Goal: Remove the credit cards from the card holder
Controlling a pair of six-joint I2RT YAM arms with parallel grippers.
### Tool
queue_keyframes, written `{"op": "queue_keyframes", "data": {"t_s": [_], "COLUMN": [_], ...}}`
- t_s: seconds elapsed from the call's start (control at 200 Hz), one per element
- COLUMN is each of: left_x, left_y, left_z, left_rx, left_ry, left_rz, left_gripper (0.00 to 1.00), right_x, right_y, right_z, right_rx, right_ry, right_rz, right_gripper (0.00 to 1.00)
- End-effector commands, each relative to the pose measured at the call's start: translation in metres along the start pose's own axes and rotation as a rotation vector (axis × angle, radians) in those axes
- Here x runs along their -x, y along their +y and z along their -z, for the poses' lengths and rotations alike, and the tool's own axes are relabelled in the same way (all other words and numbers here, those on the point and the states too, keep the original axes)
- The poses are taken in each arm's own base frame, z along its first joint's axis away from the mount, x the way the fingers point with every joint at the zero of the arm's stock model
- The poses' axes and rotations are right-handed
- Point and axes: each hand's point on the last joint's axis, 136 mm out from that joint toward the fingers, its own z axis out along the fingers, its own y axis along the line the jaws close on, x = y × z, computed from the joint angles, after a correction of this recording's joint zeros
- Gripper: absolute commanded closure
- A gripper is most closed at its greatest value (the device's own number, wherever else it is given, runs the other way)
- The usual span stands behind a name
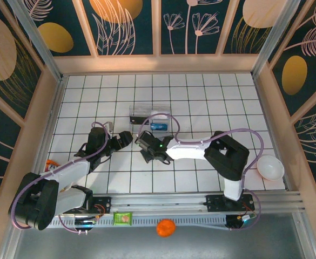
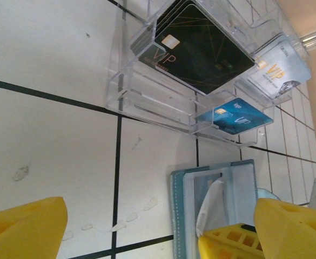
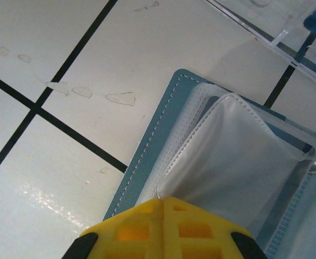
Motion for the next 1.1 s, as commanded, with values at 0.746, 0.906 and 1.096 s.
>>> {"op": "queue_keyframes", "data": {"t_s": [0.746,0.906,1.096], "left_x": [-0.080,-0.095,-0.115], "left_y": [-0.053,-0.049,-0.031], "left_z": [-0.045,-0.049,-0.059], "left_rx": [-0.130,-0.094,-0.001], "left_ry": [0.265,0.316,0.392], "left_rz": [-0.088,-0.089,-0.094], "left_gripper": [0.91,0.99,1.00], "right_x": [0.013,0.014,0.011], "right_y": [0.007,0.008,0.010], "right_z": [0.040,0.040,0.037], "right_rx": [0.349,0.354,0.362], "right_ry": [-0.154,-0.155,-0.138], "right_rz": [-0.272,-0.276,-0.281], "right_gripper": [1.00,1.00,1.00]}}
